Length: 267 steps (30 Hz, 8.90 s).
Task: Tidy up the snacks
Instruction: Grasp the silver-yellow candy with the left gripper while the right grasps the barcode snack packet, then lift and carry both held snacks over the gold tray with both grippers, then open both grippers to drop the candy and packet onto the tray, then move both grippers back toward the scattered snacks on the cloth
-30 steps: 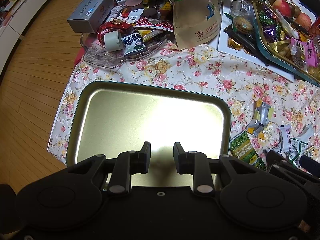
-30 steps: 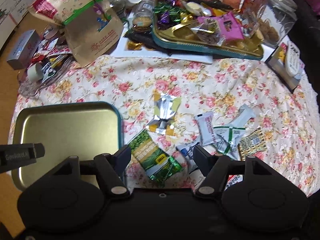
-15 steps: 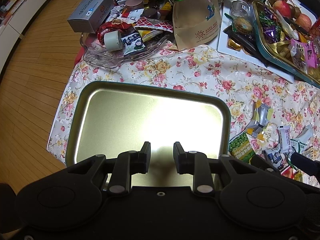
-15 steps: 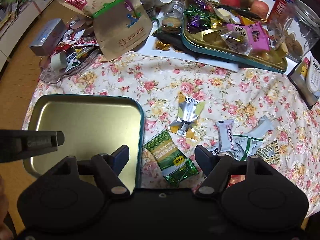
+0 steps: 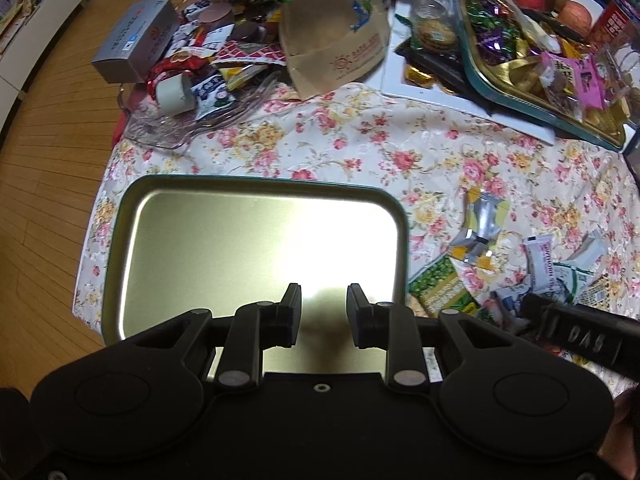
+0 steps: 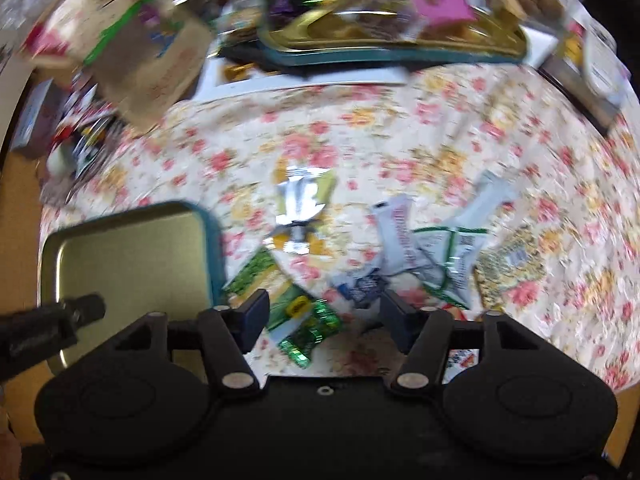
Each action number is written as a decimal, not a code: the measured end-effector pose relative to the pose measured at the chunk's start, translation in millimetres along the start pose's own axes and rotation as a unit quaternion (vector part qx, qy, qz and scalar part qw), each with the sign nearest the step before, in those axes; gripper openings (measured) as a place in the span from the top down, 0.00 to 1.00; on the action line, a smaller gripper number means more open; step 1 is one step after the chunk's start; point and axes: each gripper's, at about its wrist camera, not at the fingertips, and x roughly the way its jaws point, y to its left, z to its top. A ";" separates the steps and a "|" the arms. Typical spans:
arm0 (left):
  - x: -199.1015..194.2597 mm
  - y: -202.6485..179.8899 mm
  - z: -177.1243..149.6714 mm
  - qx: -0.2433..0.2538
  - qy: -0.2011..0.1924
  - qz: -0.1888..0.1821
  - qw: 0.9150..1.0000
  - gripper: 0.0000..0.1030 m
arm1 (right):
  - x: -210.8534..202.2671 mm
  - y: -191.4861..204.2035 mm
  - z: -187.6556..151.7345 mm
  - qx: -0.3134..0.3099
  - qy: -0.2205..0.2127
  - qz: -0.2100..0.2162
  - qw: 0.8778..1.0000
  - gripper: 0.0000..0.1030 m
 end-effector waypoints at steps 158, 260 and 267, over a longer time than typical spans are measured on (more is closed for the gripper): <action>-11.7 80.4 51.5 -0.176 -0.053 0.059 0.981 0.65 | -3.3 80.1 5.7 -0.071 0.008 0.064 0.995 0.65; 5.9 -88.6 -3.5 0.012 0.043 -0.065 0.997 0.61 | 1.6 -123.8 -13.8 0.088 0.033 -0.040 0.995 0.63; 8.8 -90.8 -2.8 0.012 0.047 -0.062 0.997 0.61 | 14.6 -127.1 -16.9 0.082 0.046 -0.056 0.994 0.66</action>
